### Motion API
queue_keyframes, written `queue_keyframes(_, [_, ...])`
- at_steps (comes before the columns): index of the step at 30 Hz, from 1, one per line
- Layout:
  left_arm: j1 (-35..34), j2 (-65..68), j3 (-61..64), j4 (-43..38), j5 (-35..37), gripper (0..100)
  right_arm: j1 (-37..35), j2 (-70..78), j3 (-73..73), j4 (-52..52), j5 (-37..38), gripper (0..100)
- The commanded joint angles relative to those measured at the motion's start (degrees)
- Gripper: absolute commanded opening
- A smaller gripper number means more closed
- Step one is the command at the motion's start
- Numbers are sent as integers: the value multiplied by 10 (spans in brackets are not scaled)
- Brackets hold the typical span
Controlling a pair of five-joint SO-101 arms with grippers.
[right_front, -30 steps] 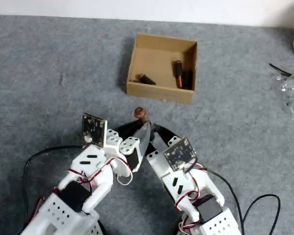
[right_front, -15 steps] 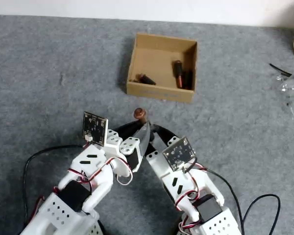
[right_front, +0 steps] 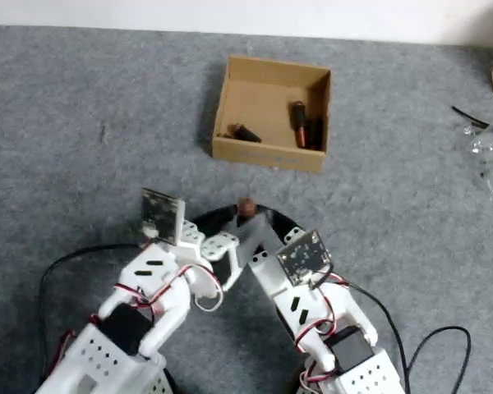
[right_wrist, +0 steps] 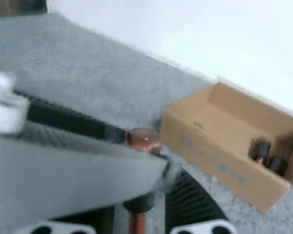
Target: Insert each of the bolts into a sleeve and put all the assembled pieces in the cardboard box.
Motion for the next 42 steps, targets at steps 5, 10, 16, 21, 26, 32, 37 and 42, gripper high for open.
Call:
queue_keyframes(5, [-15, -2, 7, 3, 4, 458, 7, -15, 83, -11, 6, 5])
queue_keyframes(10, [-101, -3, -9, 0, 5, 415, 7, -15, 83, -11, 6, 5])
queue_keyframes(16, [-177, -3, -40, 2, 5, 262, 7, -15, 83, -11, 6, 5])
queue_keyframes(21, [-188, -3, -42, 0, 4, 82, 8, -15, 83, -11, 6, 5])
queue_keyframes(26, [-189, -3, -34, 1, 4, 19, 15, -15, 83, -12, 33, 5])
queue_keyframes(32, [-189, -3, 6, -2, -1, 7, 22, -15, 83, -11, 43, 5])
queue_keyframes(37, [-279, 3, 63, -114, 0, 7, 44, -15, 83, -11, 43, 5])
queue_keyframes(42, [-354, 3, 130, -241, 0, 7, 69, -15, 83, -7, 42, 5])
